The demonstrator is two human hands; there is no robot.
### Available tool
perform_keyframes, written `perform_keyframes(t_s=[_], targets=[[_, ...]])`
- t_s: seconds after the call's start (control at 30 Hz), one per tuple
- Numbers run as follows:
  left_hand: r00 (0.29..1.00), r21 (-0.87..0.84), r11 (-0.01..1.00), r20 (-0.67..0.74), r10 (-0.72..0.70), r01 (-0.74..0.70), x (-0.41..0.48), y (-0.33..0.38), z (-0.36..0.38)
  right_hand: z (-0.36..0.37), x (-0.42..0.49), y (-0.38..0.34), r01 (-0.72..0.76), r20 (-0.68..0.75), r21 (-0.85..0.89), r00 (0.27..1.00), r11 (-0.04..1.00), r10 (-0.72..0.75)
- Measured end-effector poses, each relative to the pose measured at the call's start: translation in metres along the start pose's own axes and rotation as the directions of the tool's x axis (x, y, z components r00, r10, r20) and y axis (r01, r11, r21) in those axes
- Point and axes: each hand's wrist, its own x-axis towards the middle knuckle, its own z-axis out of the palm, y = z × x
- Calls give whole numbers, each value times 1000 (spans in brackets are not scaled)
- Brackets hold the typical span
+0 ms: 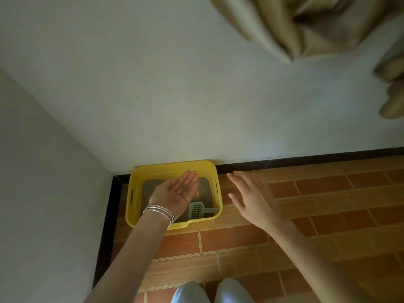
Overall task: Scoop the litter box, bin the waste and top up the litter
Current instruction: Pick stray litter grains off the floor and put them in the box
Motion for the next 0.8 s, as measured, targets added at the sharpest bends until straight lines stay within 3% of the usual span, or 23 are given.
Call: perform_keyframes(t_s=[0.2,0.43,0.53,0.8], targets=[[993,14,1000,118,-18,17,-112,22,91,-147,1,-20,-68,-26,84,997,994,71],[985,79,992,136,-109,98,-235,20,173,-301,-28,-40,-177,-50,-10,983,984,176],[977,100,982,130,-172,159,-274,11,201,-349,-46,-48,-241,-12,-9,970,970,241],[926,288,922,197,-321,258,-324,-25,257,-420,-106,-61,-423,-82,-97,905,901,417]])
